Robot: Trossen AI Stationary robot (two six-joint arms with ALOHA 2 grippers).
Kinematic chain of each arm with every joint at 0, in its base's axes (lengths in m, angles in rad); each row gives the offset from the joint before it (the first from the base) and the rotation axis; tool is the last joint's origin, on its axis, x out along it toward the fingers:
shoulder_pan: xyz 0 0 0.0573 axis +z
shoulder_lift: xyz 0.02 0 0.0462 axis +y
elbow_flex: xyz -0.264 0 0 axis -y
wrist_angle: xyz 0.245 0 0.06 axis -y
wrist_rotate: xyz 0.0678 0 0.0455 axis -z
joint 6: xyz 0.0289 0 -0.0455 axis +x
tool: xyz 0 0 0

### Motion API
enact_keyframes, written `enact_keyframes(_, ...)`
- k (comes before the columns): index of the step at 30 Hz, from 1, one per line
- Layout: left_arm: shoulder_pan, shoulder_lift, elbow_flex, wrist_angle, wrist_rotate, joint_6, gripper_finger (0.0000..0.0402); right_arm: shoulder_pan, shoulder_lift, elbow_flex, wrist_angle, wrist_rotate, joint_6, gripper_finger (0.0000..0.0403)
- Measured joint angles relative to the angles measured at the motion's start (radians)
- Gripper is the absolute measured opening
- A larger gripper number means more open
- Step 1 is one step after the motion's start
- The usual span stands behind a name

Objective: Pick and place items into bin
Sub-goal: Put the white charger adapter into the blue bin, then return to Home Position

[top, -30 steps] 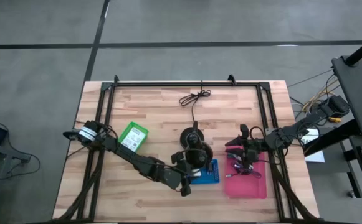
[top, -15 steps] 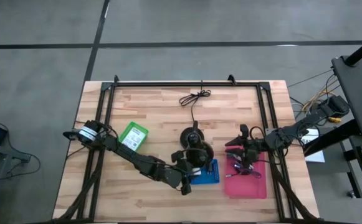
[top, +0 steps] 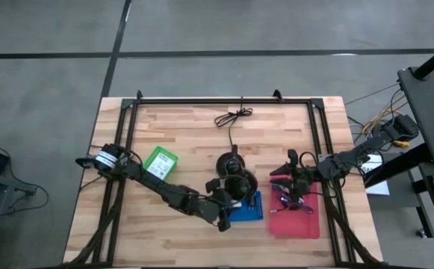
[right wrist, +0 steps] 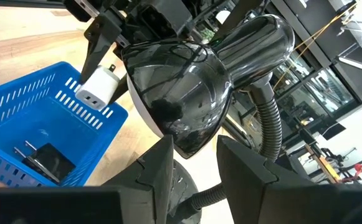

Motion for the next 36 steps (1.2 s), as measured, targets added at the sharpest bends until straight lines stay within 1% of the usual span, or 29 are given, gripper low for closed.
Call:
enact_keyframes(14, 0.003, 0.0, 0.0, -0.005, 0.001, -0.002, 0.0137, 0.0, 0.0, 0.0, 0.0, 0.0, -0.002, 0.0111)
enact_keyframes(22, 0.004, 0.0, 0.0, -0.004, 0.002, -0.002, 0.0171, 0.0, 0.0, 0.0, 0.0, 0.0, -0.003, 0.0111)
enact_keyframes(30, 0.004, -0.012, 0.0, -0.004, 0.036, 0.003, 0.0177, 0.0, 0.0, 0.0, 0.0, 0.0, -0.002, 0.0111)
enact_keyframes(36, -0.008, -0.093, 0.0, -0.01, 0.066, 0.127, 0.0165, 0.0, 0.0, 0.0, -0.001, 0.0, -0.002, 0.0111)
